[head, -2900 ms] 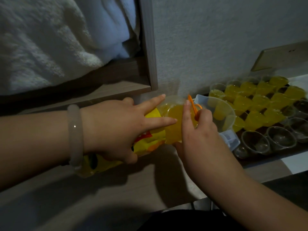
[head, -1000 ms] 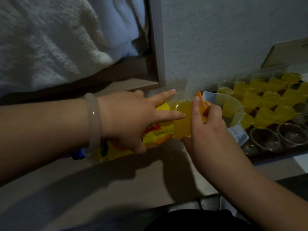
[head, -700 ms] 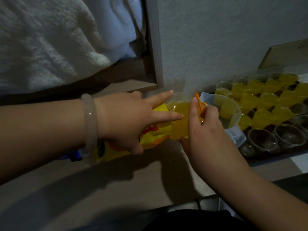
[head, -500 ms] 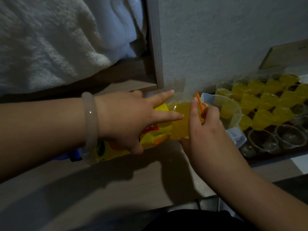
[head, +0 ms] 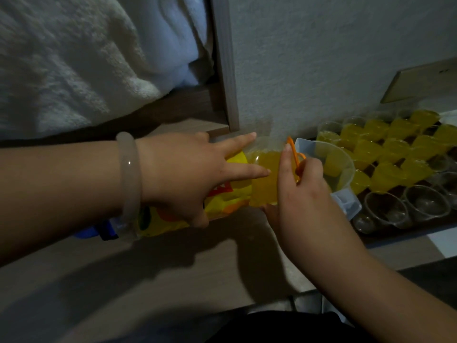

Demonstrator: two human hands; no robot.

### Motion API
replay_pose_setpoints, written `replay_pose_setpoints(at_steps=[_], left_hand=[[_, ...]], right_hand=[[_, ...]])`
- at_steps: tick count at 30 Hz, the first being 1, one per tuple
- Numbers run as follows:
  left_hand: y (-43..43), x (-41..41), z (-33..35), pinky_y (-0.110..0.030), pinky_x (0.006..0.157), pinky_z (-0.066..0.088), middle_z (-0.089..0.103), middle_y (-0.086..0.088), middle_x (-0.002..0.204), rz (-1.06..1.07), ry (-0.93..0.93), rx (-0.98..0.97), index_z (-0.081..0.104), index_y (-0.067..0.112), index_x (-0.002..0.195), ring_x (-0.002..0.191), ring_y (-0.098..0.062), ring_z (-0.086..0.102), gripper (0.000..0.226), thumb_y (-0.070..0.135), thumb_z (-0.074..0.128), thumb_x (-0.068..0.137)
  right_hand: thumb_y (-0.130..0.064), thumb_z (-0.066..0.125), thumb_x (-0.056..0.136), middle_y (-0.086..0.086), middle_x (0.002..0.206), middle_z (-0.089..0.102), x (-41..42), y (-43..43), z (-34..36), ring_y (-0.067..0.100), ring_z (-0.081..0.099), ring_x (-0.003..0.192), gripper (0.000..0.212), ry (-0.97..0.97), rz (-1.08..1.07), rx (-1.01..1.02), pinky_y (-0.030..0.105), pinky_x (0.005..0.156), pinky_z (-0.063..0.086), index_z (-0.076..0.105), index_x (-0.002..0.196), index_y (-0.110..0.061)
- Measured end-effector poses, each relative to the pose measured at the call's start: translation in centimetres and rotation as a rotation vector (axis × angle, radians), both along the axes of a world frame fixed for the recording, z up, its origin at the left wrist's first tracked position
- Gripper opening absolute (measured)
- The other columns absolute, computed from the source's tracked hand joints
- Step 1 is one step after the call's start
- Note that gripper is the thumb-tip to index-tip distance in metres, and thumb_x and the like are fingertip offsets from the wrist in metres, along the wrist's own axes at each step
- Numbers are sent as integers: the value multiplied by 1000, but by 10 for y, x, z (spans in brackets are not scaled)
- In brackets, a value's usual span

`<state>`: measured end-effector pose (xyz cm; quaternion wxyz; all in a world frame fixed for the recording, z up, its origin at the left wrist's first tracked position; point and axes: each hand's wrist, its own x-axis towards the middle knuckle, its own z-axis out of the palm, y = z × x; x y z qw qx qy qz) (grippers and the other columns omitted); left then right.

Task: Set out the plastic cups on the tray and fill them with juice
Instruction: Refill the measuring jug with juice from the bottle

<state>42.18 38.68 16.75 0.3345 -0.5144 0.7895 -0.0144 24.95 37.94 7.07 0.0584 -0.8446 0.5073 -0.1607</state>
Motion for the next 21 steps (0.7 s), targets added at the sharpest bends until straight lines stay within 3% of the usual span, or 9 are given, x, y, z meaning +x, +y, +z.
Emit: replay_pose_setpoints(at_steps=[5, 7, 9, 11, 16, 21], left_hand=[[0, -2, 1, -40, 88, 50, -32, 9, 152, 6, -8, -3, -25, 64, 129, 116, -30, 46, 116, 65, 70, 63], [1, -2, 1, -41, 88, 50, -32, 9, 152, 5, -12, -6, -25, 64, 129, 115, -30, 47, 115, 66, 70, 63], [1, -2, 1, -42, 88, 50, -32, 8, 152, 9, -12, -6, -25, 64, 129, 114, -30, 47, 115, 66, 69, 63], [2, -3, 1, -41, 87, 51, -31, 8, 152, 10, -10, -4, -25, 64, 129, 114, -30, 47, 115, 66, 69, 63], [4, -5, -1, -37, 81, 51, -33, 8, 152, 3, -6, -9, -25, 63, 129, 115, -31, 47, 115, 67, 69, 64], [10, -5, -4, -38, 84, 51, -34, 8, 151, 6, 15, -11, -26, 62, 130, 115, -30, 46, 115, 66, 69, 65]], right_hand=[[-18, 89, 60, 21, 115, 44, 1, -1, -10, 31, 61, 84, 109, -34, -95, 37, 33, 62, 53, 26, 147, 3], [-22, 83, 71, 20, 122, 40, 0, -1, -5, 30, 58, 93, 105, -4, -54, 44, 33, 69, 54, 18, 150, 0], [-28, 70, 86, 18, 134, 28, -3, 1, 0, 28, 49, 111, 99, -23, 31, 43, 33, 85, 50, 1, 153, -6], [-31, 66, 89, 17, 138, 23, -7, 2, 3, 28, 44, 117, 98, -71, 52, 34, 32, 92, 47, -4, 153, -8], [-24, 84, 70, 22, 122, 41, -5, 3, -5, 32, 57, 97, 104, -15, -23, 19, 34, 74, 53, 21, 149, 1], [-20, 94, 50, 18, 116, 36, -5, 1, -12, 28, 60, 85, 120, -7, -56, -43, 32, 64, 55, 25, 147, 1]])
